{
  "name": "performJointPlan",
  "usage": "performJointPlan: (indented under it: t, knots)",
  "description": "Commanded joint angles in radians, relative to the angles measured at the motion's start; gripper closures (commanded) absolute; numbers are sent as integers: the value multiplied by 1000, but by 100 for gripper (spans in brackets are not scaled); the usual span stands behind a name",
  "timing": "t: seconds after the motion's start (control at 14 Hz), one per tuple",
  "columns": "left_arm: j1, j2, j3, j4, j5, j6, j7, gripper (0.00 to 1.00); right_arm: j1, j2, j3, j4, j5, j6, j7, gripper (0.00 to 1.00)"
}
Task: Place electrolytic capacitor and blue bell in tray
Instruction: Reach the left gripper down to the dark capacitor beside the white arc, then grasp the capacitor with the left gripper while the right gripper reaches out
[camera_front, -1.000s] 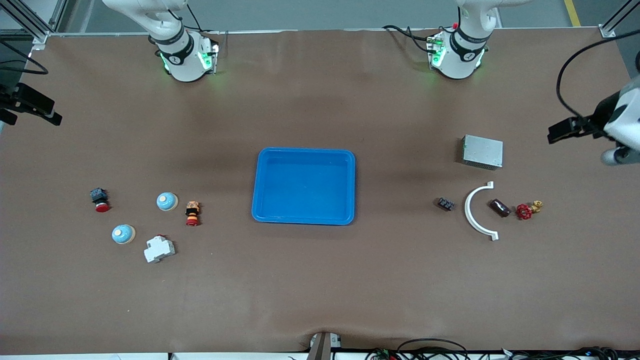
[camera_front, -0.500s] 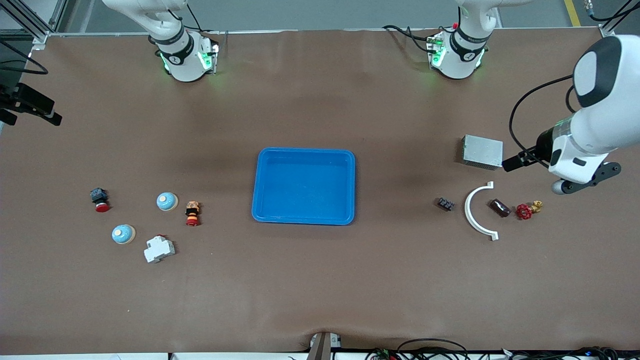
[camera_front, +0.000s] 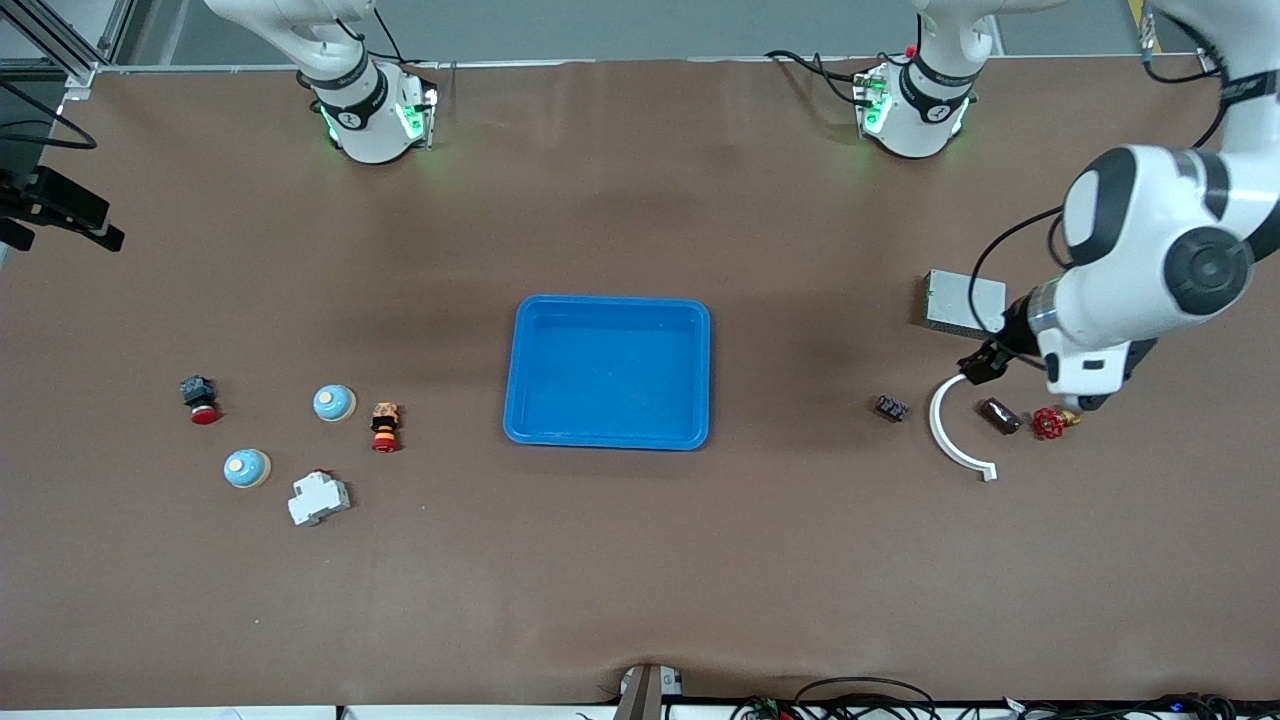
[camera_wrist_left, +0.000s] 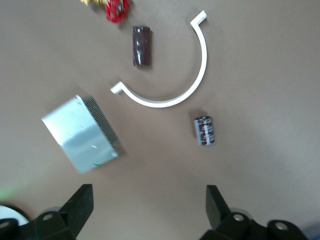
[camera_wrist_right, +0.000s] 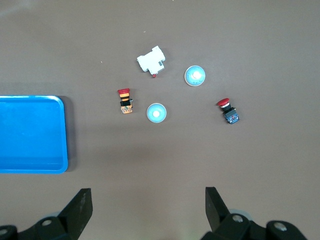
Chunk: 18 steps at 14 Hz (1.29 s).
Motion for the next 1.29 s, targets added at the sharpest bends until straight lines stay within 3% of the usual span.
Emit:
performJointPlan:
  t: [0.0, 0.36, 0.86, 1.14, 1.21]
  knots:
    - [-21, 45, 0, -7, 0, 65, -109, 2, -9, -13, 3, -12, 6, 2, -9, 0]
    - [-18, 76, 0, -149, 1, 329, -122, 1, -9, -12, 5, -12, 4, 6, -11, 0]
    - [-23, 231, 3, -150, 3, 505, -127, 3, -15, -7, 3, -26, 1, 43, -14, 0]
    - [-26, 285, 1, -146, 92, 552, -139, 8, -41, -13, 3, -139, 12, 113, -18, 0]
    - [-26, 291, 0, -144, 94, 552, -140, 15, -48, -16, 3, -189, 12, 159, -47, 0]
